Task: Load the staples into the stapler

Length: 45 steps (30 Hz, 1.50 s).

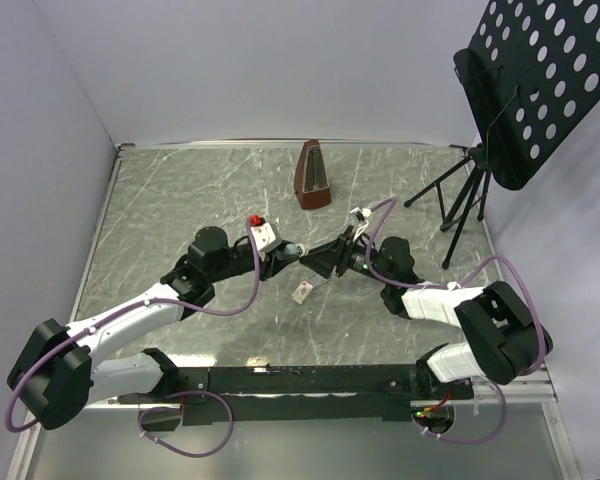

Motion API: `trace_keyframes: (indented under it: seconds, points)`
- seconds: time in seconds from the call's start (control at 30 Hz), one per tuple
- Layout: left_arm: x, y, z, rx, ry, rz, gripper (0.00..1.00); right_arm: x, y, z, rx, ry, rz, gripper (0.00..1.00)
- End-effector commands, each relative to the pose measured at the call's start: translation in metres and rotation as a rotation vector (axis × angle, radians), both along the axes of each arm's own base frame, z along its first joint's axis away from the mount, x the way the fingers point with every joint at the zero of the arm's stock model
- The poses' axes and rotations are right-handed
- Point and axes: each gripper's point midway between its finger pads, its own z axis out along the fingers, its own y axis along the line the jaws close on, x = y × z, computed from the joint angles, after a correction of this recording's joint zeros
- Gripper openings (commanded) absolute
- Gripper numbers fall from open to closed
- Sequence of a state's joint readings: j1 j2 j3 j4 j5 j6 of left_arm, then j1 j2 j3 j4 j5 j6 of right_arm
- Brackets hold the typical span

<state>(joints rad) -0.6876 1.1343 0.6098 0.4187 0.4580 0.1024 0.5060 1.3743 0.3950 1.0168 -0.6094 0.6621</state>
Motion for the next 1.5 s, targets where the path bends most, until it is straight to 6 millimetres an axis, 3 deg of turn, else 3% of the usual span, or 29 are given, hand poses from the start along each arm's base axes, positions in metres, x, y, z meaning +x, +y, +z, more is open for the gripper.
trace_keyframes:
  seconds: [0.0, 0.27, 0.43, 0.77, 0.97, 1.0, 1.07, 1.1, 1.17, 1.3, 1.43, 1.47]
  points:
    - [-0.009, -0.013, 0.029, -0.062, -0.065, -0.072, 0.01, 0.006, 0.005, 0.033, 0.069, -0.099, 0.018, 0.66]
    - [-0.007, -0.019, 0.021, -0.012, -0.058, -0.067, 0.01, 0.005, 0.004, 0.035, 0.073, -0.109, 0.010, 0.63]
    - [-0.016, -0.022, 0.028, -0.029, -0.085, -0.099, 0.01, 0.010, 0.003, 0.028, 0.057, -0.080, -0.012, 0.53]
    - [-0.031, -0.019, 0.052, -0.091, -0.159, -0.130, 0.01, 0.015, 0.000, 0.023, 0.043, -0.044, -0.045, 0.00]
    - [-0.030, 0.001, 0.069, -0.140, -0.215, -0.033, 0.01, 0.022, -0.017, 0.027, 0.097, -0.008, -0.097, 0.00]
    - [-0.029, 0.005, 0.063, -0.143, -0.208, -0.010, 0.01, 0.024, -0.020, 0.028, 0.110, 0.001, -0.102, 0.00]
    - [-0.033, 0.014, 0.077, -0.210, -0.235, 0.022, 0.02, 0.024, -0.029, 0.034, 0.172, 0.024, -0.099, 0.00]
    - [-0.030, 0.021, 0.067, -0.212, -0.219, 0.063, 0.02, 0.024, -0.032, 0.037, 0.193, 0.030, -0.091, 0.00]
    - [-0.033, 0.032, 0.080, -0.286, -0.238, 0.104, 0.04, 0.022, -0.038, 0.038, 0.247, 0.078, -0.075, 0.00]
    - [-0.037, 0.061, 0.082, -0.427, -0.216, 0.217, 0.04, 0.021, -0.052, 0.058, 0.359, 0.055, -0.048, 0.00]
    - [-0.045, 0.082, 0.086, -0.569, -0.198, 0.269, 0.04, 0.020, -0.052, 0.063, 0.421, 0.129, -0.010, 0.00]
    - [-0.047, 0.084, 0.079, -0.590, -0.167, 0.271, 0.04, 0.020, -0.053, 0.064, 0.421, 0.121, -0.014, 0.00]
